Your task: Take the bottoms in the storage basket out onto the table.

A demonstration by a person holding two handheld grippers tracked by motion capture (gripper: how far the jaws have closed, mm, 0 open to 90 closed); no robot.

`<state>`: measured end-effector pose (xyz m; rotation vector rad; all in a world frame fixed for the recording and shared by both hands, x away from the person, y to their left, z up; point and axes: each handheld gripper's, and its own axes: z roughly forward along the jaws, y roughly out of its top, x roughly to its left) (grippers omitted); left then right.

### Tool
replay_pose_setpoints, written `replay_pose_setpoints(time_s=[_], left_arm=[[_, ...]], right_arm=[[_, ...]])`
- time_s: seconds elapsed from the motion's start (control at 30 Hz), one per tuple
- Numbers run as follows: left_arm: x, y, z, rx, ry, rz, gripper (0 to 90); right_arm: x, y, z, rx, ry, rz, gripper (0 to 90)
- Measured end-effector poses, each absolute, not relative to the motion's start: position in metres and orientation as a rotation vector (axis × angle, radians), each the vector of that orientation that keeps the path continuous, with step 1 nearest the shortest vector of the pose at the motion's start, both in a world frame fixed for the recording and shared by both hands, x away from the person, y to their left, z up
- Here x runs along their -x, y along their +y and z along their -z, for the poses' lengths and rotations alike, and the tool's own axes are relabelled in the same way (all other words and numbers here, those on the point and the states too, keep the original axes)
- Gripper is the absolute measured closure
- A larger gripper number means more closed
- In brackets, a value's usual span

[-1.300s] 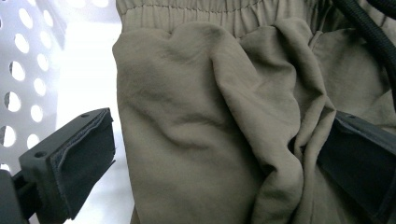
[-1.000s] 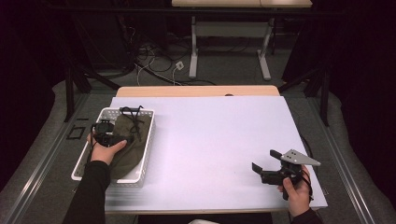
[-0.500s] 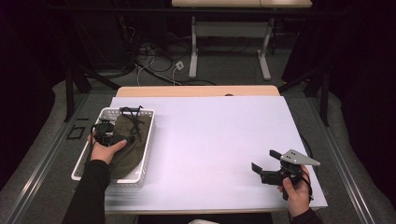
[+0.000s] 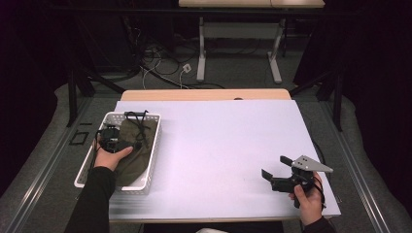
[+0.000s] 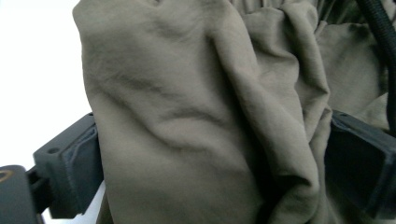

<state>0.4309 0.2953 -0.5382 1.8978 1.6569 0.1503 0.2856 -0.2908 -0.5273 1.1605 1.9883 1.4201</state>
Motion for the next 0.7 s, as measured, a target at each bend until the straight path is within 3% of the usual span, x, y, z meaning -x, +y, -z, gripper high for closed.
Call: replay_pose_setpoints(time_s=[0.33,0.7], left_arm=[[-0.4309,0.2938,0.5392,-1.906,1.643,-0.119,15.6],[-0.4304,0.2896,0.5399,-1.933,1.650,-0.133,17.8]], right_arm=[[-0.2859,-0.2904,0.5273,-1.159,1.990,-1.419,7.3],[-0.2860,-0.2906,0.5272,-1.158,1.990,-1.418,7.7]])
